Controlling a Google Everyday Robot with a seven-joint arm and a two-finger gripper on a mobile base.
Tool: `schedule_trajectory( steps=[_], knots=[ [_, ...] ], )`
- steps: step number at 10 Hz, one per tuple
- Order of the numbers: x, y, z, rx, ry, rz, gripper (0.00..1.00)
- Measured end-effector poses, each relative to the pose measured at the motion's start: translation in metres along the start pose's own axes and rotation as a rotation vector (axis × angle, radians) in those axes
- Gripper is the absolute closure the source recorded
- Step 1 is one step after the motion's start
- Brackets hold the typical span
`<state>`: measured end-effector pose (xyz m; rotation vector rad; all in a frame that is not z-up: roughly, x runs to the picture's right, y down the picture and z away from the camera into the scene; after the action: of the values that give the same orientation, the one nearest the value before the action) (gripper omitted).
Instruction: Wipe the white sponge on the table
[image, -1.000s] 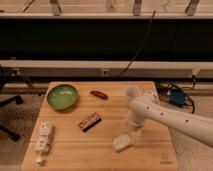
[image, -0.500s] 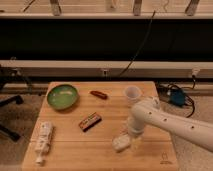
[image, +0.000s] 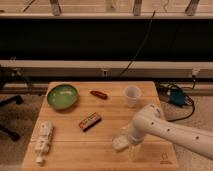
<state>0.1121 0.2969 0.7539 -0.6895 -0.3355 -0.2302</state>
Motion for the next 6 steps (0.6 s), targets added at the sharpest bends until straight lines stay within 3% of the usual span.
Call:
schedule_trajectory(
  steps=[6],
  knots=[
    [0.0008, -0.0058, 0.0084, 0.012, -0.002, -0.014, 0.2]
  ],
)
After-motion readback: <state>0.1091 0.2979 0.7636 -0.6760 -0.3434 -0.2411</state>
